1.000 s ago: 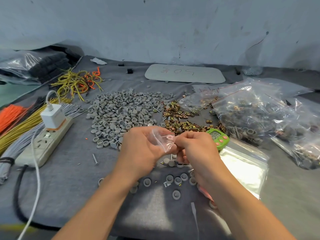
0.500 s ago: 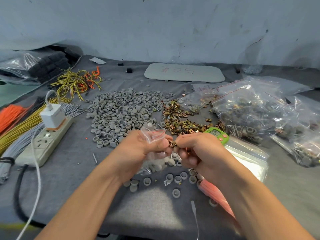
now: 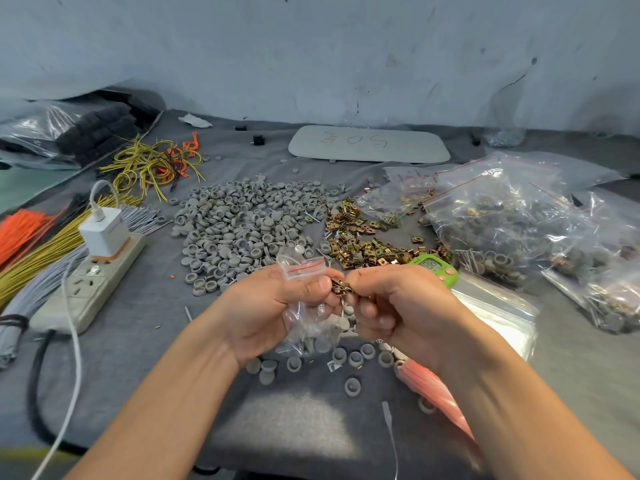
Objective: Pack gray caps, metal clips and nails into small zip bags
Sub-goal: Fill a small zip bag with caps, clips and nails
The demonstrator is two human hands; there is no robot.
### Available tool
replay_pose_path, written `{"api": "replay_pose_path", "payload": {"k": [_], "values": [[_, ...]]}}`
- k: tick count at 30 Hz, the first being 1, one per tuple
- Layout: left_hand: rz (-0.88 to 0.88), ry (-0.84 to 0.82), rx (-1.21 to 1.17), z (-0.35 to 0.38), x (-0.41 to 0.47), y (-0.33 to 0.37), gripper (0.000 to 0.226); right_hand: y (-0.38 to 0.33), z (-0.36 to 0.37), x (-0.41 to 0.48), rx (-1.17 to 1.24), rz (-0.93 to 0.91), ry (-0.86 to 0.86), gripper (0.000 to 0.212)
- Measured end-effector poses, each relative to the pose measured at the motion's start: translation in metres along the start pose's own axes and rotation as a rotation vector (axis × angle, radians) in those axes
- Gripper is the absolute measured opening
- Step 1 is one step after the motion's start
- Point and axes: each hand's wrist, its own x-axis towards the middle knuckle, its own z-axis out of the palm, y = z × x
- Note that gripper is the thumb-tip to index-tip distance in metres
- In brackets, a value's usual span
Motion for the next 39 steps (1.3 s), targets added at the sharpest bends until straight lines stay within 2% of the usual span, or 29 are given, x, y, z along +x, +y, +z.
{"api": "replay_pose_path", "payload": {"k": [5, 8, 10, 13, 20, 22, 26, 27, 29, 31, 33, 37, 39], "values": [[0.021, 0.113, 0.041, 0.005, 0.005, -0.002, 0.022, 0.001, 0.006, 0.004, -0.118, -0.093, 0.203, 0.043], [0.043, 0.187, 0.221, 0.009, 0.007, -0.005, 0.038, 0.002, 0.009, 0.008, -0.308, -0.141, 0.328, 0.040], [0.051, 0.195, 0.280, 0.011, 0.007, -0.006, 0.043, 0.005, 0.010, 0.009, -0.392, -0.166, 0.353, 0.034], [0.060, 0.243, 0.277, 0.010, 0.006, -0.006, 0.036, 0.008, 0.012, 0.010, -0.477, -0.169, 0.351, 0.031], [-0.004, 0.171, 0.148, 0.007, 0.005, -0.003, 0.019, 0.003, 0.007, 0.006, -0.461, -0.158, 0.278, 0.032], [-0.012, 0.167, 0.116, 0.010, 0.005, -0.002, 0.022, 0.003, 0.008, 0.006, -0.520, -0.213, 0.337, 0.030], [0.060, 0.304, 0.137, 0.015, 0.010, -0.005, 0.027, 0.008, 0.011, 0.008, -0.723, -0.332, 0.571, 0.022], [0.078, 0.330, 0.135, 0.015, 0.011, -0.005, 0.031, 0.007, 0.010, 0.009, -0.682, -0.307, 0.618, 0.024], [0.101, 0.354, 0.129, 0.012, 0.011, -0.004, 0.039, 0.002, 0.007, 0.008, -0.419, -0.186, 0.601, 0.033], [0.111, 0.355, 0.153, 0.010, 0.009, -0.003, 0.040, -0.004, 0.006, 0.006, -0.069, -0.077, 0.434, 0.030], [0.126, 0.354, 0.174, 0.009, 0.008, -0.004, 0.037, -0.006, 0.006, 0.004, 0.169, -0.035, 0.274, 0.023], [0.151, 0.335, 0.220, 0.006, 0.009, -0.005, 0.014, -0.001, 0.008, 0.008, 0.285, -0.033, 0.190, 0.023], [0.166, 0.329, 0.268, 0.006, 0.009, -0.006, 0.010, 0.002, 0.010, 0.011, 0.311, 0.001, 0.191, 0.024]]}}
